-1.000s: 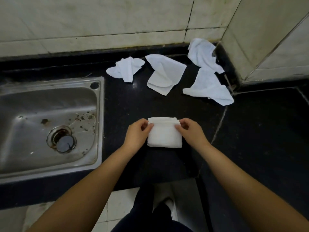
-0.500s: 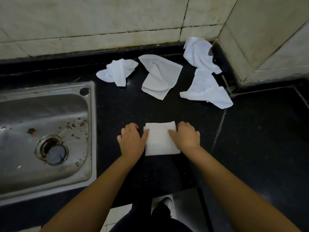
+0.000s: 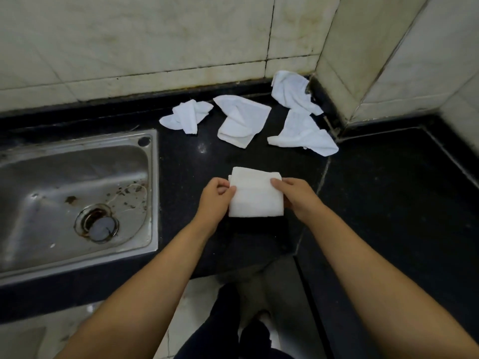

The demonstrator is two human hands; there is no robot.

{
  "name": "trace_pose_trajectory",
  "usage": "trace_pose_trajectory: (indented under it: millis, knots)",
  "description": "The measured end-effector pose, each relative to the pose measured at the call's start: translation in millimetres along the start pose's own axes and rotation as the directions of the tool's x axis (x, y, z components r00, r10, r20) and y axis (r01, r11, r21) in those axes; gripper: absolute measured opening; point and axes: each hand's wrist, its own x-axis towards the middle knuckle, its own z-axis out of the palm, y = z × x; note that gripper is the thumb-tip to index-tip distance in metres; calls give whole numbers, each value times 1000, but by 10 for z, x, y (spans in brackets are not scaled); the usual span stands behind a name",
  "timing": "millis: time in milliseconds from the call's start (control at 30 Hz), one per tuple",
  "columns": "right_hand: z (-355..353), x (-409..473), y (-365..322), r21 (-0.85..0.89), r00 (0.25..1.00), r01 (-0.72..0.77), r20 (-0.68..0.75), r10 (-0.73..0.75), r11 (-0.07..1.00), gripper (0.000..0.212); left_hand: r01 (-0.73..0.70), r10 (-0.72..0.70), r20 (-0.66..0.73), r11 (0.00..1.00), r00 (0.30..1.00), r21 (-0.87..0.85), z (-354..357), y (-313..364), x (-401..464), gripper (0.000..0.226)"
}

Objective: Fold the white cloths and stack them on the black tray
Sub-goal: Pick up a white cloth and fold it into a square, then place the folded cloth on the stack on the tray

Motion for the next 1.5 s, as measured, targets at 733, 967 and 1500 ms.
trace_pose_trajectory:
  millis: [733,967,1500]
  knots:
    - [-524,-3615,2098,512,652,303,-726,217,804,10,22,-286,876,953,387,301,980,-29,-2455,28]
    - [-393,-5694,3286,509,298,476,-861,413,717,10,-191,-355,934,920,-35,342,1372,-404,-4641,7]
    - [-557,-10004,5521,382,-151,608,-805,574,696,9,-313,-322,846,929,-424,196,1590,-1450,-9678,17]
